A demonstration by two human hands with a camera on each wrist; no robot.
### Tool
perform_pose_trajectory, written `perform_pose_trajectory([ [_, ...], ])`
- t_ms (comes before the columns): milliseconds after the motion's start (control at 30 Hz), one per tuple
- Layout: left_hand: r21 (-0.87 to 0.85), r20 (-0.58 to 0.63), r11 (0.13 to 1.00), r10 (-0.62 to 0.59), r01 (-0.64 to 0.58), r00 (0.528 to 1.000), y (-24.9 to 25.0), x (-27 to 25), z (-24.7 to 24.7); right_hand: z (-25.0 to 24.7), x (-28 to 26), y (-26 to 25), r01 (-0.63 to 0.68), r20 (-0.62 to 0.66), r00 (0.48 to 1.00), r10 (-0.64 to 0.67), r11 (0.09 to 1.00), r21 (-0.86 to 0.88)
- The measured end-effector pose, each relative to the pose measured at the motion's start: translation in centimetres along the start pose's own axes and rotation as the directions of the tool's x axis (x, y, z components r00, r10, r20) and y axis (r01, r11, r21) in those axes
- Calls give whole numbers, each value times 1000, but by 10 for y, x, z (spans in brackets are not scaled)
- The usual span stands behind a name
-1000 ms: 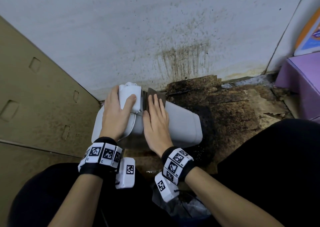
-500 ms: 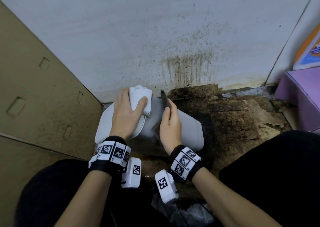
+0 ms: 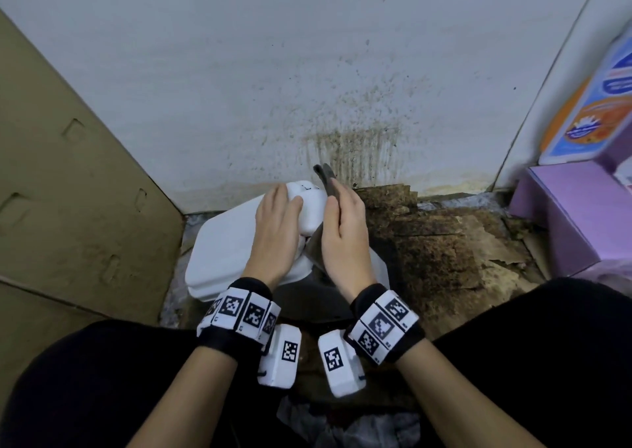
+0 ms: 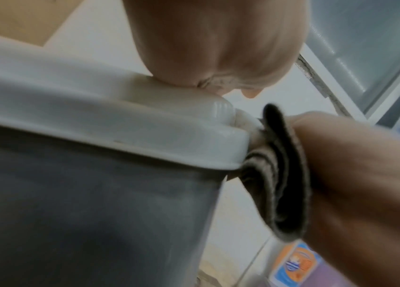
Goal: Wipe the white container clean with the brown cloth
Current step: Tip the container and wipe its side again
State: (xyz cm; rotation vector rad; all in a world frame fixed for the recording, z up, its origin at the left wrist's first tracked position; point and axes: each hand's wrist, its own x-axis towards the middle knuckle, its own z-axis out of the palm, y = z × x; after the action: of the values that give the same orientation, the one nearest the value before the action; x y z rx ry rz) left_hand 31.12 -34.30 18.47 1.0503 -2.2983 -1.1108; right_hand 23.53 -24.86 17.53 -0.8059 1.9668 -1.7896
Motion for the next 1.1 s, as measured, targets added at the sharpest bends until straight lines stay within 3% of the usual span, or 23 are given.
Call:
perform_pose_trajectory([
  [100,-243,3,967,-78,77,997,13,-3,8,-15,0,4,-12,9,1000,13,998,-66],
  [200,-535,-30,832,-194,148,980,25,-11,9,-33,1,7,-34,19,999,37,992,-125],
  [267,-494,-47,864,-137,97,989,28,-18,6,-46,2,11,-56,20,998,60,985,-164],
  [467,-81,-139,995,-67,56,988,-10,-21,-12,-87,9,26,-113,5,993,118,963,-245],
  [600,152,-255,969,-152,195,955,-39,-20,-17,-112,11,44,-156,-41,988,151,940,-302],
  [700,283,-212,894,-297,349,931,-47,-25,-16,-126,10,56,-200,-83,980,182,926,-319],
  [867,119,0,854,-511,507,860,-59,-27,-5,-142,11,72,-257,-111,966,233,907,-334],
  [1100,64,67,875,-483,479,873,-75,-23,1,-147,12,77,-260,-103,965,240,914,-310],
])
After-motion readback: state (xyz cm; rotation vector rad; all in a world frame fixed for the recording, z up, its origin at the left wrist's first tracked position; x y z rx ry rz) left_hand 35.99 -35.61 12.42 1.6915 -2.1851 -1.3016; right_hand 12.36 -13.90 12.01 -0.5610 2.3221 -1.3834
